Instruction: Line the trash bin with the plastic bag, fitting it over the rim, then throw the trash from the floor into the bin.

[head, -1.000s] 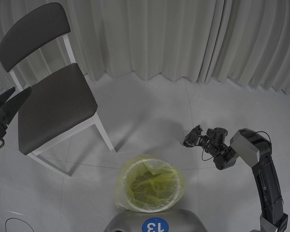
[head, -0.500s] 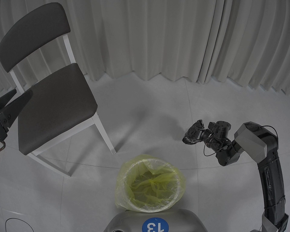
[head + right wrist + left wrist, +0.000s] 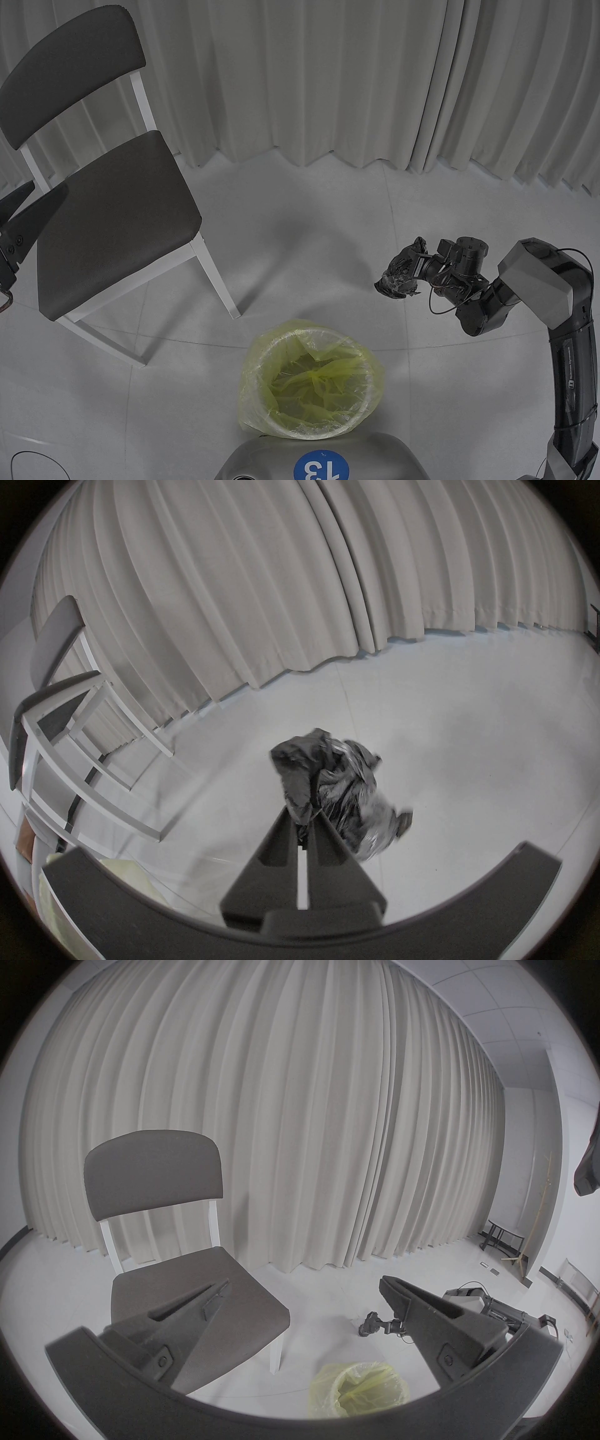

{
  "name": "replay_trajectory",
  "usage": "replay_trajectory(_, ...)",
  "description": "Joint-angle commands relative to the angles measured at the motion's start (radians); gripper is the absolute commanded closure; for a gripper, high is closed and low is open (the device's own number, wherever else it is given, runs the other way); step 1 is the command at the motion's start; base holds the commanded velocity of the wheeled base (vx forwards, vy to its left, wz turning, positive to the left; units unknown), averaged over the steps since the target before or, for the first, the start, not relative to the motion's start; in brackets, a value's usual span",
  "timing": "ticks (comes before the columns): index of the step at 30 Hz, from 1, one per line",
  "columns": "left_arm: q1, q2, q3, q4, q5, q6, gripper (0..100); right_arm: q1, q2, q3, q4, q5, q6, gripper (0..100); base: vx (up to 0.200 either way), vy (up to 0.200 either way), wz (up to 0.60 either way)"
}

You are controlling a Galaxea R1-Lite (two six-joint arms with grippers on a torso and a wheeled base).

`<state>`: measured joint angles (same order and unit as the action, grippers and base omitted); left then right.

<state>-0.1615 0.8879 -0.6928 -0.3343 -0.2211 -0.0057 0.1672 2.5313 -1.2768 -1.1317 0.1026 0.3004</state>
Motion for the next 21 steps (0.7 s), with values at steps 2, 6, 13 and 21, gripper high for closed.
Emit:
replay_trajectory(2,0.000,0.000,0.004,-0.029,-0.024,0.001,0,0.008,-0.108,0.062,0.001,0.008,0.000,100,0.000,0.000,0.00)
replay_trajectory(6,0.003,0.002,0.001,-0.063,-0.043,0.001,0,0.026,-0.187,0.114,0.000,0.012,-0.001,100,0.000,0.000,0.00)
replay_trajectory(13,0.016,-0.006,-0.001,-0.077,-0.046,-0.002,0,0.066,-0.290,0.194,-0.023,0.012,-0.003,100,0.000,0.000,0.00)
replay_trajectory(21,0.028,-0.032,0.006,-0.075,-0.047,0.000,0,0.106,-0.422,0.294,-0.045,0.012,-0.032,100,0.000,0.000,0.00)
